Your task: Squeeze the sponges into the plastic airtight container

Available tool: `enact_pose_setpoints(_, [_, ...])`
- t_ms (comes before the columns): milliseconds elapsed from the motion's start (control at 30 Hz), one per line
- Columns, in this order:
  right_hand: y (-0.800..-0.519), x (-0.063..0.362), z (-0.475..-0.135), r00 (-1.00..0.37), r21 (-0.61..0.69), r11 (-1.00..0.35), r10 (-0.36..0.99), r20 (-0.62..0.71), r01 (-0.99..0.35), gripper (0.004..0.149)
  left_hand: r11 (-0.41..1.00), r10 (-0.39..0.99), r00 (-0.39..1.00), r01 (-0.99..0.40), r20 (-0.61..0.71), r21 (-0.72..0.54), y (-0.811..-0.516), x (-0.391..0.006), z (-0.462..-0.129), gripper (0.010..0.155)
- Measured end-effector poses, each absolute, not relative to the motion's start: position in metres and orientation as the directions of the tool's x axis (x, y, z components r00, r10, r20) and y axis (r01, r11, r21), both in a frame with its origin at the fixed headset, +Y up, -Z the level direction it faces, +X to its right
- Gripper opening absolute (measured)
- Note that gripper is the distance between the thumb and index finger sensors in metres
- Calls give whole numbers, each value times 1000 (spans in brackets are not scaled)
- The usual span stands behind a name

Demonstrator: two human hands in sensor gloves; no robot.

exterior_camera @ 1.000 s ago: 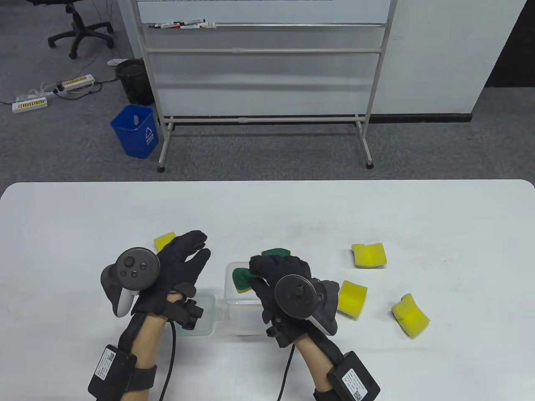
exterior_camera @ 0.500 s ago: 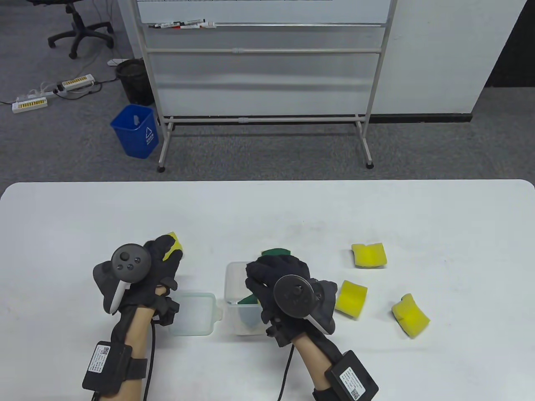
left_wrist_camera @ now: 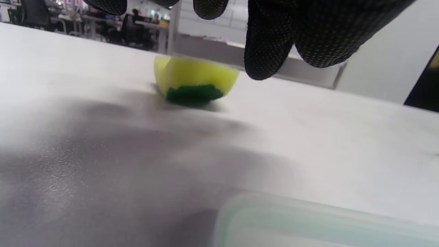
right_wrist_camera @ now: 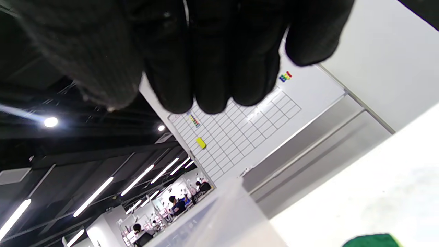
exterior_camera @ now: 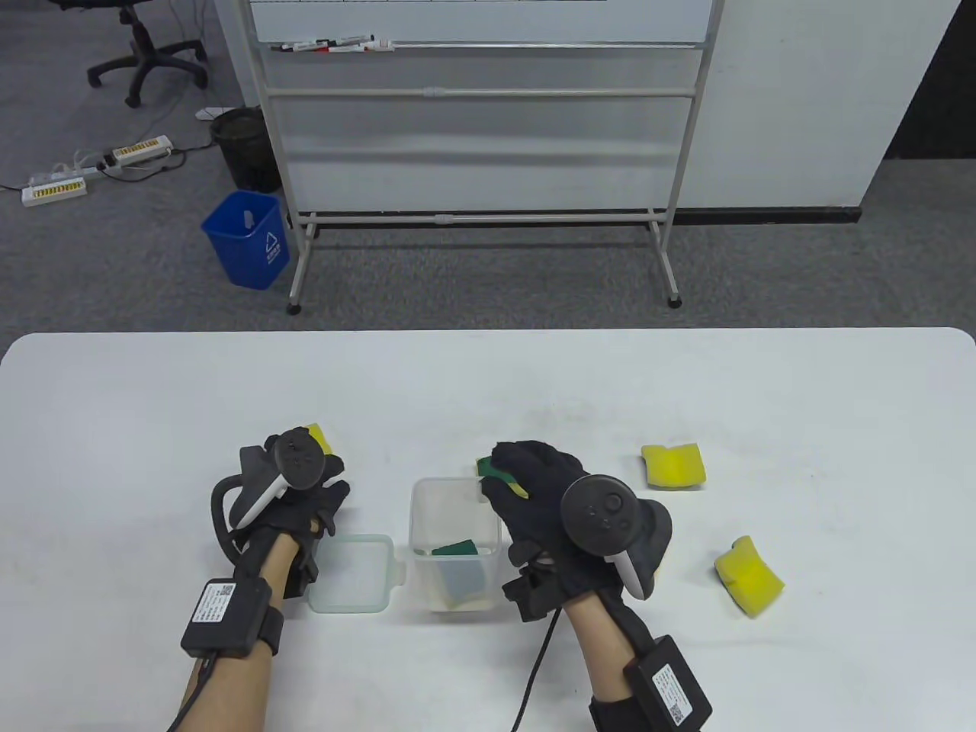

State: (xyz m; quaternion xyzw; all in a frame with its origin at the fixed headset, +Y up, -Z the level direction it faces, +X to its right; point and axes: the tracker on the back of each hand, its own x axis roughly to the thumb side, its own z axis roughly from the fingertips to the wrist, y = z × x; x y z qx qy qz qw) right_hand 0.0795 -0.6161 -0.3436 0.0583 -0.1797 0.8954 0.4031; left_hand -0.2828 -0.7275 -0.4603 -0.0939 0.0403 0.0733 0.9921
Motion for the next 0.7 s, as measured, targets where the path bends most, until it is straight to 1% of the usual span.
enact_pose_setpoints(100, [-615,88,-345,-635,-269,-578,735,239,-771,56,959,125,987,-147,-105,-242,-734,-282,-473,55])
enact_pose_setpoints(167, [-614,92,-345,-621,-267,-564,747,239,-781,56,960,112,986,-139,-120,-245,-738,-280,-477,56])
enact_pose_setpoints(200, [-613,93,-345,-615,-268,-558,751,240,-785,57,965,87,989,-113,-115,-238,-741,-279,-481,57])
enact_pose_setpoints(233, [-612,95,-345,-611,-269,-553,754,240,-788,57,961,53,991,-84,-122,-265,-744,-279,-484,59])
enact_pose_setpoints(300, [-612,97,-345,-604,-268,-547,760,240,-793,57,955,33,989,-73,-141,-287,-748,-281,-487,62])
enact_pose_setpoints(367, [-612,99,-345,-590,-265,-532,771,241,-804,57,952,82,985,-123,-154,-280,-750,-283,-488,63])
enact_pose_setpoints(500, [-611,103,-345,-571,-266,-512,785,242,-817,57,947,119,980,-160,-158,-280,-745,-287,-485,66])
enact_pose_setpoints(567, [-610,103,-344,-565,-266,-506,788,245,-821,57,943,174,972,-210,-155,-259,-741,-290,-481,64])
enact_pose_setpoints(633, [-610,103,-344,-563,-267,-503,788,247,-822,57,934,253,953,-286,-166,-217,-735,-295,-476,64])
enact_pose_setpoints(700, [-609,104,-344,-564,-270,-502,787,250,-821,57,896,382,912,-406,-151,-180,-726,-299,-469,64])
